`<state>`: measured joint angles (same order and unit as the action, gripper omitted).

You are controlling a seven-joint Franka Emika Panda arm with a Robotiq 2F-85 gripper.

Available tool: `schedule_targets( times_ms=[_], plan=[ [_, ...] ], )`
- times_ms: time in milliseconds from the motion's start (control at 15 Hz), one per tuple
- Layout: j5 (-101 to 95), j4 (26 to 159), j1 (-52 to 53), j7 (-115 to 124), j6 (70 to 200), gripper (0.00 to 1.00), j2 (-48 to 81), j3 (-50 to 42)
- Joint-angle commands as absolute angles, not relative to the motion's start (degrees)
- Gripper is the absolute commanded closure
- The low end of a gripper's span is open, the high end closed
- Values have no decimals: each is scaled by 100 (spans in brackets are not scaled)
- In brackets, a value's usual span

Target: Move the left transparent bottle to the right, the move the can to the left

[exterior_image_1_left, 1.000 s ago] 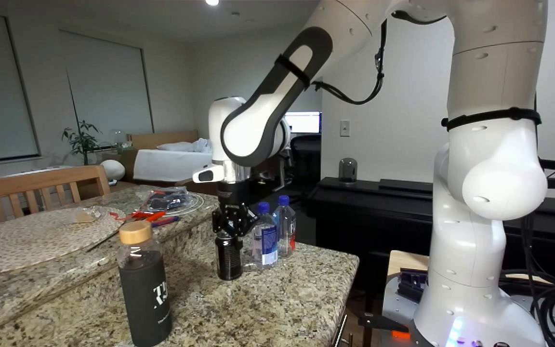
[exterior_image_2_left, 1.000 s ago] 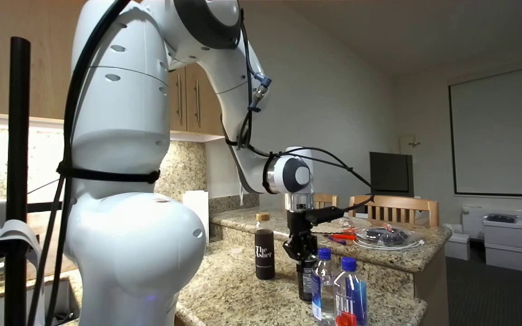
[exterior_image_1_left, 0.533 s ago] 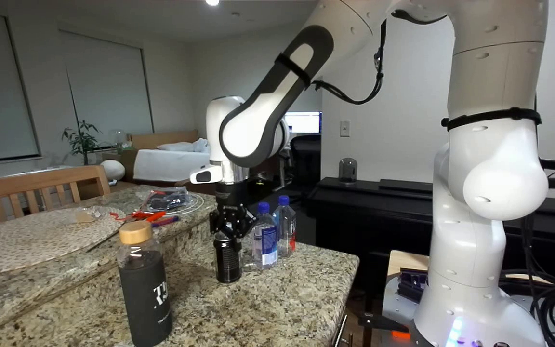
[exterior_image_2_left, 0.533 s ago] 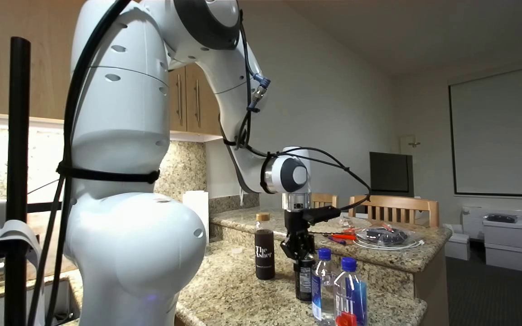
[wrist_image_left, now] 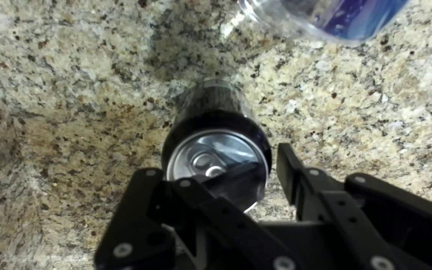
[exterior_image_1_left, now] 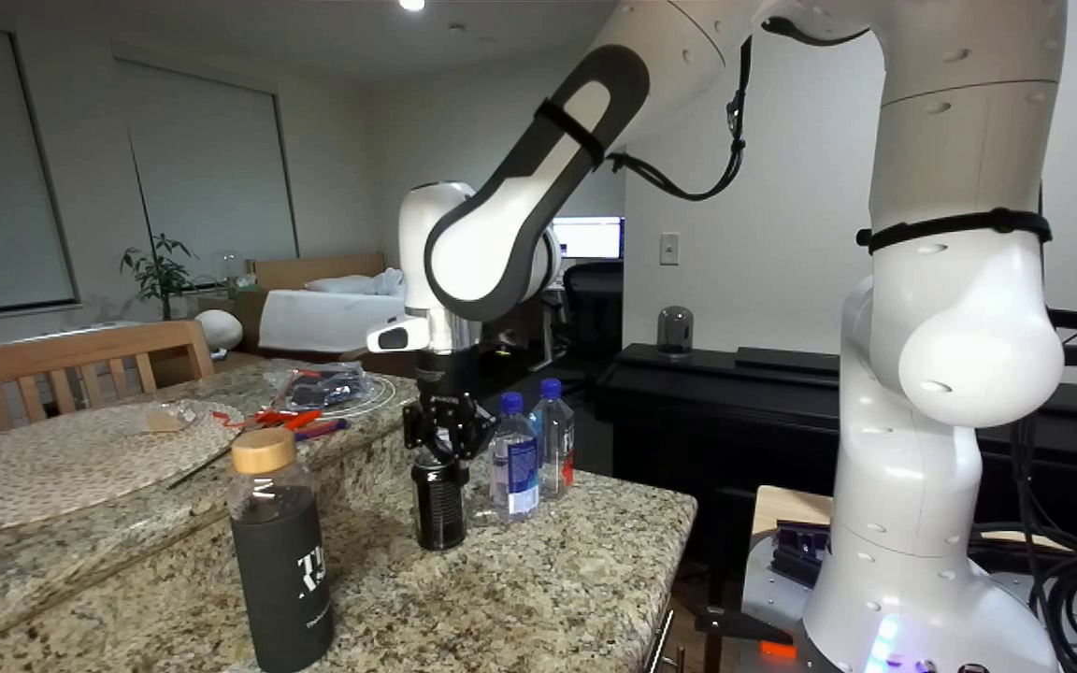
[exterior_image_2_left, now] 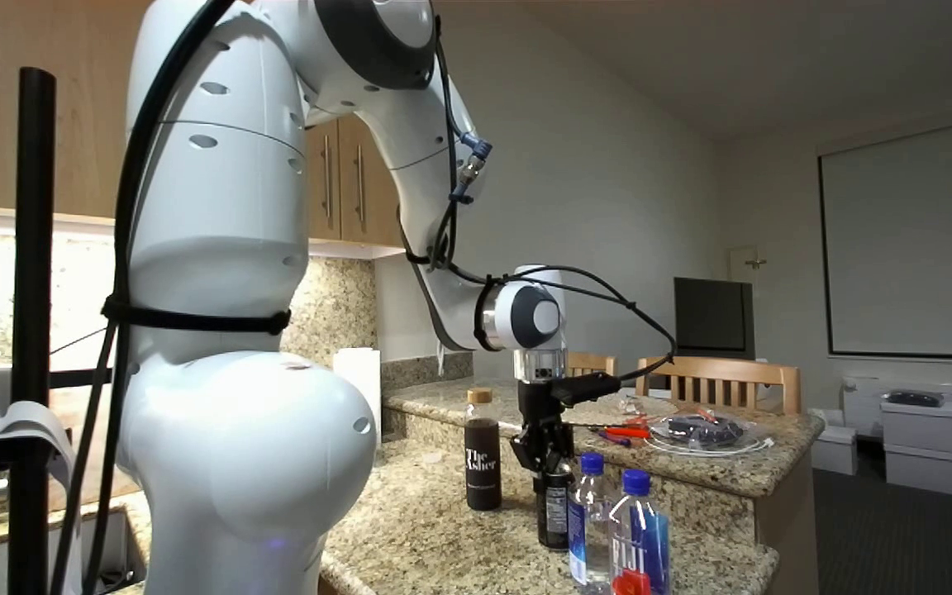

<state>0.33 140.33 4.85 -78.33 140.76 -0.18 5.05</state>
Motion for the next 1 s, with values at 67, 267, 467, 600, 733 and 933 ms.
schedule_targets(
  times_ms=[67,267,467,600,733,933],
  plan=[
    [-145,14099,516,-7586,14085,42,-303,519],
    [-229,14046,531,-7452,14098,24,-377,522],
    [-230,13966,539,-7417,14112,4,-367,509],
    [-229,13924,543,-7401,14102,0,-352,507],
    [-303,13869,530,-7305,14119,0,-345,500],
    [-292,13733,502,-7316,14126,0,-210,449]
  ],
)
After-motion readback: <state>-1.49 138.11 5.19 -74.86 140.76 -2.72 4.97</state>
